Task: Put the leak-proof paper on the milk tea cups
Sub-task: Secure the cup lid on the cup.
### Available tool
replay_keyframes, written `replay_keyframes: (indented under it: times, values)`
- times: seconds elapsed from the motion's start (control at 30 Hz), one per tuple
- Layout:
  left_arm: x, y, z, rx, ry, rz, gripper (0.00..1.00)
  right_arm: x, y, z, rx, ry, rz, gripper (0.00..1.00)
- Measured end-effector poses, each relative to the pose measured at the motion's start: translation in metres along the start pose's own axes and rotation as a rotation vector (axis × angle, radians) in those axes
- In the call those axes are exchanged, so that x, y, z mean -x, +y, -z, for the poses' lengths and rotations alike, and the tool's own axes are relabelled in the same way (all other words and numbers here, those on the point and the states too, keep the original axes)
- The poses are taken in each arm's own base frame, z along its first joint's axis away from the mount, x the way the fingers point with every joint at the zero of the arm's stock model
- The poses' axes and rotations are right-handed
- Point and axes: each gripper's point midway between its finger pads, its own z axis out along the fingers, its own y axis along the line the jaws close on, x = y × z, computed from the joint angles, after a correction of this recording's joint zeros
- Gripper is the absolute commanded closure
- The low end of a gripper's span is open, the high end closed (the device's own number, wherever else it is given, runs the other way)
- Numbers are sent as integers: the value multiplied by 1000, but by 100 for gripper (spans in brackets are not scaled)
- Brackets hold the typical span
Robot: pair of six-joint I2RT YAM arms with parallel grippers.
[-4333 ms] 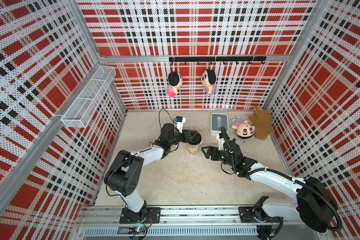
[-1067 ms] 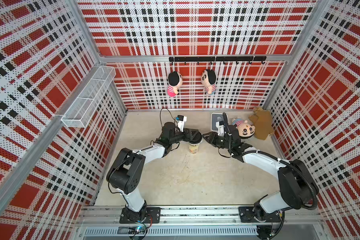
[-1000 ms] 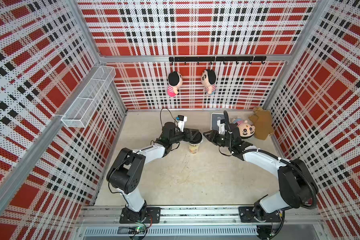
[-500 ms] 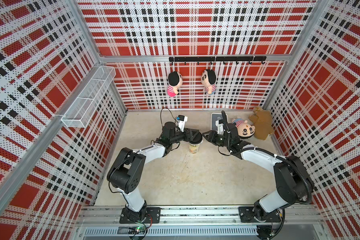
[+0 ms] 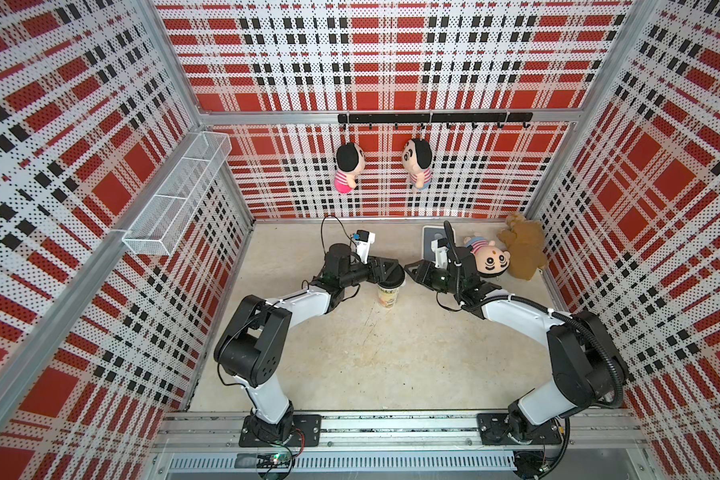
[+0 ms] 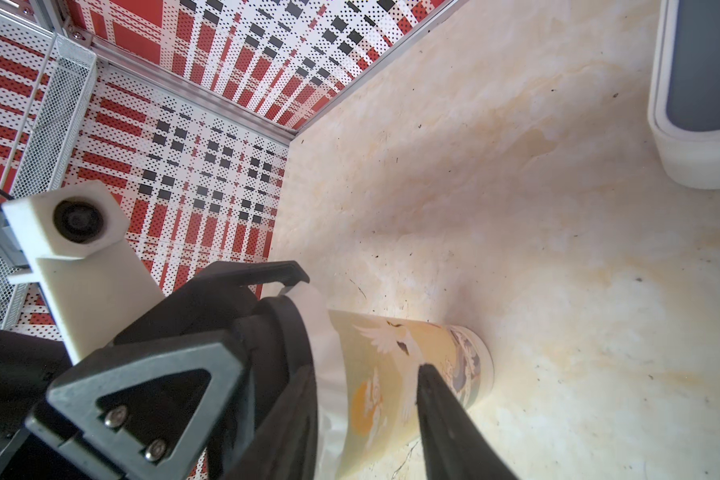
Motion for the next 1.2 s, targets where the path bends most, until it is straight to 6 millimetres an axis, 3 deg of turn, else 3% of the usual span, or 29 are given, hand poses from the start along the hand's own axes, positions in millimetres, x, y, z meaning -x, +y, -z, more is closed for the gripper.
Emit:
replay_keyframes:
  times: [0.5,0.67,0.87,1.2]
  values:
    - [0,0,0,0,0,0,46,-3,10,-1,48,0,26,53]
    - [0,0,0,0,0,1,46,-6,6,-2,38,7,34,57]
    - [1,3,1,6,0,5,46,-12,7,-5,23,-25,74,69]
    - [2,7,2,15,-4,20,46,-20,-3,-14,54,-122,102,74]
